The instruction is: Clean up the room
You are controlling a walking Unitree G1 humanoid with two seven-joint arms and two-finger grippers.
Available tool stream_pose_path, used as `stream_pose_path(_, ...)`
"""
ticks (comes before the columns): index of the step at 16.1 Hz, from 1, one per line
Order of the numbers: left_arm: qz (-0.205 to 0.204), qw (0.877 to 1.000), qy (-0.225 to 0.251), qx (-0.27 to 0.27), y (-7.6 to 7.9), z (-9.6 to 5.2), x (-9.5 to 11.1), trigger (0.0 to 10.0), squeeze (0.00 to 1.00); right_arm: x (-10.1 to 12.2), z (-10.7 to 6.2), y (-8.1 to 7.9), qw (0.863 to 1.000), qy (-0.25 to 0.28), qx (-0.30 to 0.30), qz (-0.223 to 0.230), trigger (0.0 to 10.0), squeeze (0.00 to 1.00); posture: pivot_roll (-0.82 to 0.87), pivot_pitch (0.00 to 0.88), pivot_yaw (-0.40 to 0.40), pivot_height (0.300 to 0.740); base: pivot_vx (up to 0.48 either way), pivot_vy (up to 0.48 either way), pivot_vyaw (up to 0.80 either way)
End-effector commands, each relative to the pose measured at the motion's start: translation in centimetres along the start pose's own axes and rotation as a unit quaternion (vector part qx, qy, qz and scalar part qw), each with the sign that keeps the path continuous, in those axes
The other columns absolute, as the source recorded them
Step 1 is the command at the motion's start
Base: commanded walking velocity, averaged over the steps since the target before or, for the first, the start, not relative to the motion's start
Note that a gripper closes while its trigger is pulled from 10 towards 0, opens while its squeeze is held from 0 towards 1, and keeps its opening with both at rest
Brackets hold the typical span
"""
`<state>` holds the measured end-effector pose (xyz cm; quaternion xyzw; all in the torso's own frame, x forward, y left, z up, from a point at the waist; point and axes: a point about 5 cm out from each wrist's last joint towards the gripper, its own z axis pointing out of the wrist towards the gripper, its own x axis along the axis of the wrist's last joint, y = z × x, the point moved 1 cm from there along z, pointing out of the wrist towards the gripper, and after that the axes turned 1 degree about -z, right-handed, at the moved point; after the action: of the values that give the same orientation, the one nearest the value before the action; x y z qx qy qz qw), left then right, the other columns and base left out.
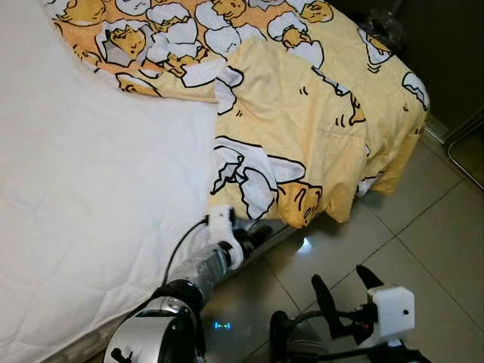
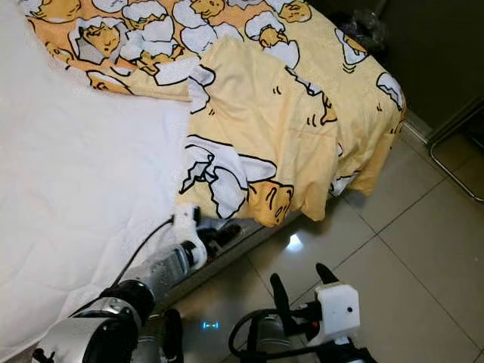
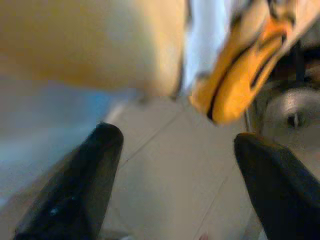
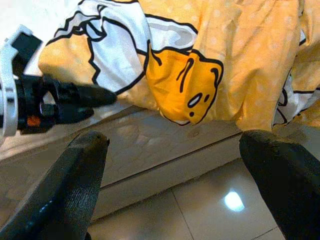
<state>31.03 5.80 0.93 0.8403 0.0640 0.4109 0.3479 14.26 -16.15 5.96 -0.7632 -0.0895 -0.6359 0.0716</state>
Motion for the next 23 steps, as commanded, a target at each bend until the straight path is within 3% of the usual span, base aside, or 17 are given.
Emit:
stream_pose_path(1, -0.020, 1.000, 0.017, 0.011, -0.1, 0.0, 0.5, 0.0, 0.00, -0.7, -0.5, 0.2, 1.000, -0.018, -0.006, 0.005, 10.0, 0.11, -0.13, 0.235, -0.031, 0.740, 0.000, 0.000, 0.00)
stream_pose_path(4, -0.028, 0.999, 0.037, 0.022, -0.6, -0.2, 1.6, 0.0, 0.00, -0.6, -0.5, 0.3, 1.000, -0.018, -0.007, 0.004, 10.0, 0.10, -0.13, 0.236, -0.030, 0.740, 0.000, 0.000, 0.00)
stream_pose_path(5, 0.032, 0.998, 0.057, 0.019, -0.6, -0.4, 2.7, 1.6, 0.00, -0.6, -0.5, 0.3, 1.000, -0.018, -0.009, 0.003, 10.0, 0.11, -0.14, 0.238, -0.025, 0.740, 0.000, 0.000, 0.00)
stream_pose_path(6, 0.098, 0.992, 0.081, 0.009, -0.3, -0.6, 4.0, 6.9, 0.00, -0.7, -0.6, 0.4, 1.000, -0.018, -0.011, 0.003, 10.0, 0.10, -0.14, 0.238, -0.025, 0.740, 0.000, 0.000, 0.00)
stream_pose_path(7, 0.122, 0.988, 0.096, 0.006, -0.2, -0.8, 4.7, 10.0, 0.00, -0.7, -0.6, 0.4, 1.000, -0.019, -0.012, 0.003, 10.0, 0.11, -0.14, 0.238, -0.025, 0.740, 0.000, 0.000, 0.00)
stream_pose_path(8, 0.146, 0.982, 0.116, 0.007, 0.0, -1.1, 5.9, 10.0, 0.00, -0.8, -0.6, 0.4, 1.000, -0.020, -0.013, 0.004, 10.0, 0.10, -0.12, 0.236, -0.023, 0.740, 0.000, 0.000, 0.00)
stream_pose_path(10, 0.144, 0.980, 0.135, 0.037, -0.9, -1.5, 7.5, 10.0, 0.00, -0.9, -0.4, 0.3, 1.000, -0.021, -0.011, 0.007, 10.0, 0.11, -0.11, 0.234, -0.026, 0.740, 0.000, 0.000, 0.00)
stream_pose_path(13, 0.068, 0.989, 0.118, 0.054, -1.7, -1.4, 6.8, 10.0, 0.00, -0.9, 0.0, 0.4, 1.000, -0.019, -0.006, 0.005, 10.0, 0.10, -0.11, 0.232, -0.028, 0.740, 0.000, 0.000, 0.00)
stream_pose_path(15, 0.054, 0.992, 0.099, 0.060, -2.0, -1.3, 5.6, 10.0, 0.00, -0.9, -0.1, 0.4, 1.000, -0.019, -0.007, 0.005, 10.0, 0.11, -0.12, 0.232, -0.030, 0.740, 0.000, 0.000, 0.00)
stream_pose_path(16, 0.040, 0.994, 0.082, 0.065, -2.0, -1.1, 4.6, 8.4, 0.00, -0.9, -0.2, 0.4, 1.000, -0.020, -0.007, 0.005, 10.0, 0.11, -0.12, 0.233, -0.033, 0.740, 0.000, 0.000, 0.00)
stream_pose_path(17, 0.023, 0.995, 0.075, 0.065, -1.8, -0.8, 4.0, 0.0, 0.00, -0.9, -0.2, 0.4, 1.000, -0.019, -0.008, 0.005, 10.0, 0.10, -0.12, 0.234, -0.036, 0.740, 0.000, 0.000, 0.00)
stream_pose_path(20, 0.013, 0.996, 0.073, 0.046, -0.3, 0.0, 3.8, 0.0, 0.00, -0.7, -0.1, 0.5, 1.000, -0.017, -0.006, 0.006, 10.0, 0.10, -0.13, 0.234, -0.038, 0.740, 0.000, 0.000, 0.00)
stream_pose_path(23, -0.005, 0.995, 0.097, 0.034, 0.7, 0.4, 5.0, 0.0, 0.00, -0.7, -0.1, 0.5, 1.000, -0.015, -0.006, 0.009, 10.0, 0.11, -0.14, 0.233, -0.036, 0.740, 0.000, 0.000, 0.00)
